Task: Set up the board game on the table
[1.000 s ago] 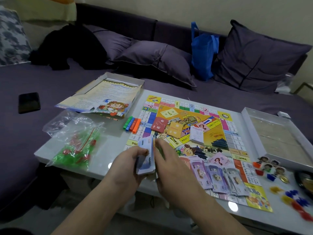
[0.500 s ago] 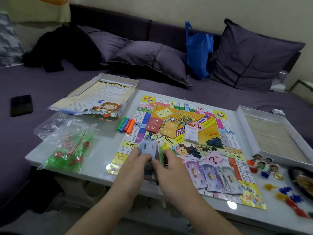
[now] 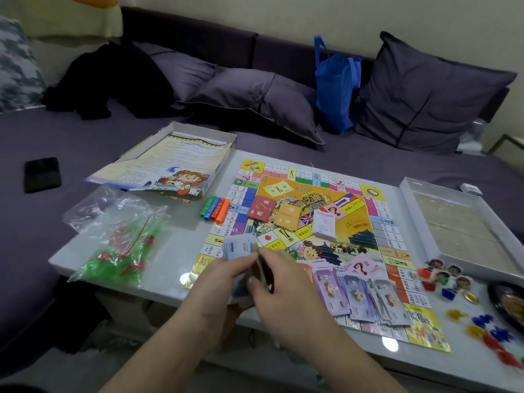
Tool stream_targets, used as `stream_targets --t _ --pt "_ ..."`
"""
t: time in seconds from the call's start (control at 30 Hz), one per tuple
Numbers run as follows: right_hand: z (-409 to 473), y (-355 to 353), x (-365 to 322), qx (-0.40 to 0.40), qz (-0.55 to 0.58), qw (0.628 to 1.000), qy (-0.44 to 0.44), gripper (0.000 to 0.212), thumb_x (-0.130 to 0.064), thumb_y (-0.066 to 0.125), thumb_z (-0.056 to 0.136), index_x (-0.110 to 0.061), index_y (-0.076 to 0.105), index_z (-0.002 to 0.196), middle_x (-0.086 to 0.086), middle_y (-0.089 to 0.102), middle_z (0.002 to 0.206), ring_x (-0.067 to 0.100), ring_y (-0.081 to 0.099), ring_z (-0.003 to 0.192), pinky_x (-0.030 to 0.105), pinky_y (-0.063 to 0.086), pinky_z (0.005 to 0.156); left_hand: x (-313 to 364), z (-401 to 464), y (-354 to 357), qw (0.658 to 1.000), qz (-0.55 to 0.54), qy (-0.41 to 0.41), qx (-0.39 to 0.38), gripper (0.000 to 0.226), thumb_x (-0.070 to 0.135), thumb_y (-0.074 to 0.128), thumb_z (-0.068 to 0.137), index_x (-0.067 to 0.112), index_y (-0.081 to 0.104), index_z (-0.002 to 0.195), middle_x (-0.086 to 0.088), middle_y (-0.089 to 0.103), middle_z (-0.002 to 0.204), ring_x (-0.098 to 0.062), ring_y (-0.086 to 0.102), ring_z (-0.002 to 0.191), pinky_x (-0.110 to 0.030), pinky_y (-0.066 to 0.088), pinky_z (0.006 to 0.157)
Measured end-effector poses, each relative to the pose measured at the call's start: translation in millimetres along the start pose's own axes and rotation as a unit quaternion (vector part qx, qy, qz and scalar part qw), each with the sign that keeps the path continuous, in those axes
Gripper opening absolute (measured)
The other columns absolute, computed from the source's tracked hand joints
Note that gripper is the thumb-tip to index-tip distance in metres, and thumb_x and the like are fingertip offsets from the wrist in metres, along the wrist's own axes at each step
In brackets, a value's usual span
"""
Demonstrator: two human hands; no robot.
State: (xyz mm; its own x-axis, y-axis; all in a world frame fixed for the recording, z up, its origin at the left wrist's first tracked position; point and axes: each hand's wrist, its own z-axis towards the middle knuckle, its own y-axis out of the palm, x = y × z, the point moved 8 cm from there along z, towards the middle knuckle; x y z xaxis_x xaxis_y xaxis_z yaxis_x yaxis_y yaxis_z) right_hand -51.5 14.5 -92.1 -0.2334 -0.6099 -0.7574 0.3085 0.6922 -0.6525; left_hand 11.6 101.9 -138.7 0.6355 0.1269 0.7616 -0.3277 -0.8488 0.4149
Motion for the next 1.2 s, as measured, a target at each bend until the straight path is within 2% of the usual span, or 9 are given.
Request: stream_targets --t 0.1,0.23,0.33,0.4,0.47,0.73,0.9,1.0,1.2 --pt "2.4 -5.8 -3.4 -0.014 -0.104 0.994 -0.04 0.092 -0.054 0.073 0.084 -0.037 0.021 0.158 -0.019 0.018 0.155 0.013 0.028 0.146 0.044 0.044 0.116 5.6 -5.3 -1.6 0.999 0.034 -0.005 0.023 0.011 0.01 0.062 0.101 0.016 0.064 0.093 -0.003 0.075 0.061 -0.015 0.074 0.052 -0.025 0.054 0.04" --pt "0.5 -0.4 -6.7 -0.107 -0.165 0.978 -0.068 0.128 -0.047 0.085 0.075 -0.043 -0.009 0.162 -0.026 -0.009 0.166 0.011 -0.003 0.158 0.035 0.016 0.127 2.5 -3.8 -2.2 0.986 0.165 0.0 0.013 0.012 0.018 0.07 0.094 0.012 0.069 0.106 -0.011 0.078 0.084 -0.031 0.076 0.087 -0.04 0.059 0.068" --pt "0.6 1.6 -6.4 -0.118 -0.169 0.976 -0.062 0.119 -0.031 0.081 0.076 -0.037 0.001 0.164 -0.017 0.016 0.163 0.014 0.014 0.154 0.038 0.023 0.127 -3.0 -4.7 4.2 0.979 0.202 -0.017 -0.01 0.008 0.016 0.068 0.095 0.013 0.068 0.103 -0.007 0.078 0.083 -0.025 0.076 0.083 -0.033 0.061 0.064" --pt "0.1 2.2 -6.6 -0.112 -0.168 0.977 -0.072 0.107 -0.03 0.079 0.077 -0.035 0.013 0.161 -0.015 0.026 0.155 0.013 0.021 0.148 0.038 0.027 0.124 -4.6 -5.7 5.5 0.982 0.189 -0.024 -0.015 0.012 0.014 0.066 0.096 0.012 0.067 0.107 -0.013 0.077 0.095 -0.029 0.076 0.09 -0.041 0.064 0.075" --pt "-2.2 4.2 -7.8 -0.125 -0.168 0.974 -0.082 0.104 -0.032 0.078 0.078 -0.034 0.014 0.16 -0.017 0.025 0.151 0.012 0.022 0.145 0.036 0.027 0.123 -4.6 -4.8 3.9 0.986 0.166 -0.026 -0.012 0.011 0.012 0.065 0.096 0.012 0.068 0.106 -0.017 0.077 0.099 -0.034 0.075 0.096 -0.051 0.062 0.087" --pt "1.9 0.8 -2.5 -0.083 -0.151 0.982 -0.074 0.102 -0.035 0.079 0.074 -0.032 0.021 0.158 -0.016 0.033 0.151 0.012 0.033 0.143 0.041 0.038 0.119 3.8 -7.6 5.5 0.975 0.218 -0.021 -0.035 0.016 0.019 0.064 0.098 0.012 0.071 0.111 -0.017 0.077 0.103 -0.033 0.077 0.096 -0.053 0.061 0.091" --pt "9.3 0.9 11.9 -0.13 -0.184 0.974 -0.026 0.126 -0.044 0.085 0.08 -0.033 -0.007 0.164 -0.017 0.004 0.167 0.013 0.002 0.157 0.043 0.014 0.13 15.4 0.1 -4.4 0.968 0.249 -0.003 0.019 0.01 0.013 0.058 0.104 0.016 0.065 0.111 -0.007 0.078 0.083 -0.021 0.077 0.074 -0.042 0.066 0.074" --pt "17.5 -11.9 29.0 -0.094 -0.222 0.97 -0.002 0.115 -0.05 0.075 0.089 -0.03 -0.009 0.164 -0.013 -0.001 0.17 0.012 -0.005 0.157 0.038 0.002 0.127 16.8 7.0 -18.6 0.979 0.184 -0.042 0.079 0.009 0.011 0.051 0.106 0.014 0.058 0.103 -0.022 0.075 0.089 -0.035 0.074 0.074 -0.057 0.064 0.079" --pt "24.8 20.7 58.2 -0.096 -0.336 0.936 -0.035 0.103 -0.08 0.041 0.094 -0.025 -0.008 0.166 -0.004 -0.01 0.175 0.016 -0.019 0.159 0.042 -0.015 0.127 13.8 19.3 -34.4 0.971 0.196 -0.047 0.127 0.013 0.014 0.052 0.104 0.009 0.062 0.097 -0.015 0.075 0.065 -0.028 0.072 0.056 -0.055 0.065 0.076"
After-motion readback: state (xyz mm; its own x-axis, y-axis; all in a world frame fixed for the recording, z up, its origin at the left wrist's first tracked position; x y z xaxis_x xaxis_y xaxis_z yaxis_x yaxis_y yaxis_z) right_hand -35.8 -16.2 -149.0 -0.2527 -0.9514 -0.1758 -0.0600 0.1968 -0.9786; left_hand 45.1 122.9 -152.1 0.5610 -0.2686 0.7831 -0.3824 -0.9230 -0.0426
